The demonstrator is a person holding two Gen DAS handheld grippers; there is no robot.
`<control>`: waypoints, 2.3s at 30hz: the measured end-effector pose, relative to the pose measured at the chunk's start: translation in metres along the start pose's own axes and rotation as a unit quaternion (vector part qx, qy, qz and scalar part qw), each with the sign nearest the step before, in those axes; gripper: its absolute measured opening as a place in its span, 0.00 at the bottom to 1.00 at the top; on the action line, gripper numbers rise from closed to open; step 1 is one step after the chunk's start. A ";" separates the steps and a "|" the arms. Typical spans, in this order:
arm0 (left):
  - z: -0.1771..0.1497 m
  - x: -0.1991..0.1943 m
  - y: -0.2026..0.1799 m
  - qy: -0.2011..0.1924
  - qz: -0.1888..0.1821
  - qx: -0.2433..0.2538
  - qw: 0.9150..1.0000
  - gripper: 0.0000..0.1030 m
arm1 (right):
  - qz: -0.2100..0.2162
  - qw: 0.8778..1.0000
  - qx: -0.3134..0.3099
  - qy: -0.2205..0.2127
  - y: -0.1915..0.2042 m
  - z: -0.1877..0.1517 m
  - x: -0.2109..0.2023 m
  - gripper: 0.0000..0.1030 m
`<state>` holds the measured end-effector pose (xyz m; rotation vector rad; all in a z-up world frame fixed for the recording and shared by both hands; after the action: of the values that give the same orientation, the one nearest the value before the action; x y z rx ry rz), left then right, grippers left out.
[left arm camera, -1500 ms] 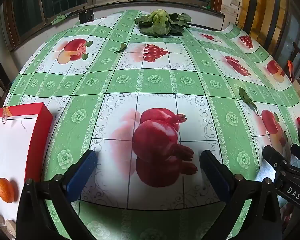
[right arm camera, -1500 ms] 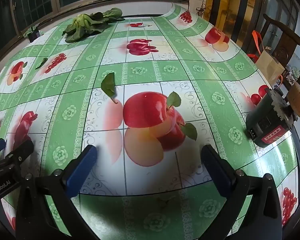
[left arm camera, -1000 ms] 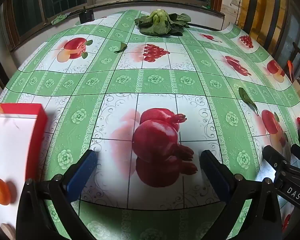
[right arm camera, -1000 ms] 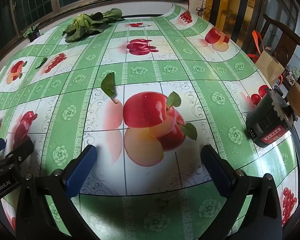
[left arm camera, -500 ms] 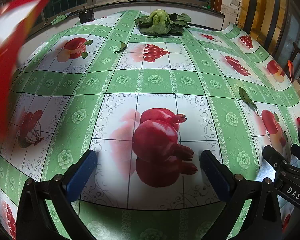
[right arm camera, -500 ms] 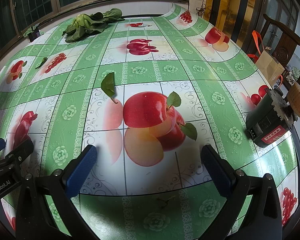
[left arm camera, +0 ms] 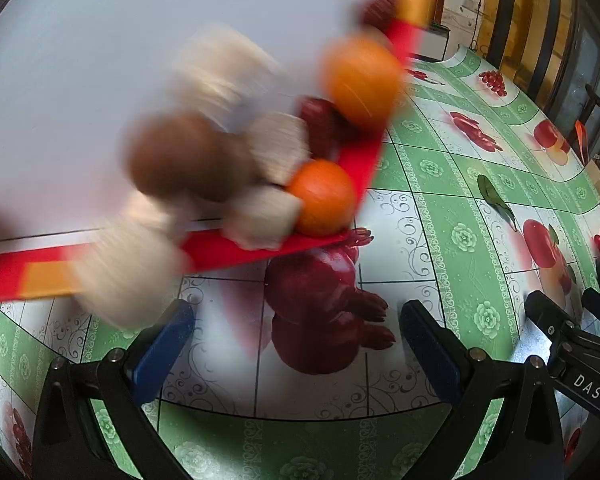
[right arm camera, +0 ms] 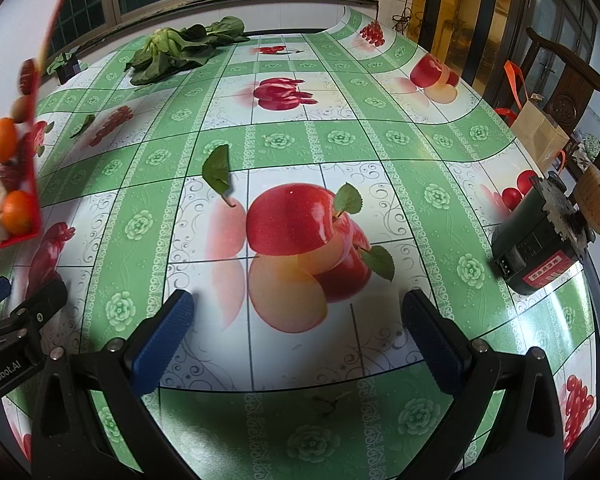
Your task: Organize fruits
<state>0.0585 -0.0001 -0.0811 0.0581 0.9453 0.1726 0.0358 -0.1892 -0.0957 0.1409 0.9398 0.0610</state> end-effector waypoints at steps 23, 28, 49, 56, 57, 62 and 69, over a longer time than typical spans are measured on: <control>0.000 -0.005 -0.001 0.000 0.000 0.000 1.000 1.00 | 0.001 1.000 0.000 0.001 0.000 0.000 0.000 1.00; 0.000 -0.004 -0.002 0.000 0.000 0.000 1.000 1.00 | 0.001 1.000 0.000 0.001 0.000 0.000 0.000 1.00; 0.000 -0.005 -0.002 0.000 0.000 0.000 1.000 1.00 | 0.002 1.000 0.000 0.001 0.001 0.001 -0.001 1.00; 0.000 -0.005 -0.002 0.000 0.000 0.000 1.000 1.00 | 0.002 1.000 0.000 0.001 0.000 0.001 -0.001 1.00; 0.000 -0.005 -0.002 0.000 0.000 0.000 1.000 1.00 | 0.002 1.000 0.000 0.001 0.001 0.001 -0.001 1.00; 0.000 -0.004 -0.002 0.000 0.000 0.000 1.000 1.00 | 0.003 1.000 0.000 0.002 0.000 0.001 -0.001 1.00; 0.000 -0.004 0.000 0.000 0.000 0.000 1.000 1.00 | 0.003 1.000 0.000 0.002 0.001 0.001 -0.001 1.00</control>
<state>0.0562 -0.0009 -0.0776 0.0580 0.9450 0.1724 0.0359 -0.1889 -0.0943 0.1440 0.9433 0.0662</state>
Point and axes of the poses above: each gripper's, at about its wrist camera, not at the fingertips, and x roughly the way its jaws point, y to its left, z to its top, the point moved 10 cm from there along x, roughly the way its jaws point, and after that the axes turned 10 degrees about z, right-handed, at the moved point
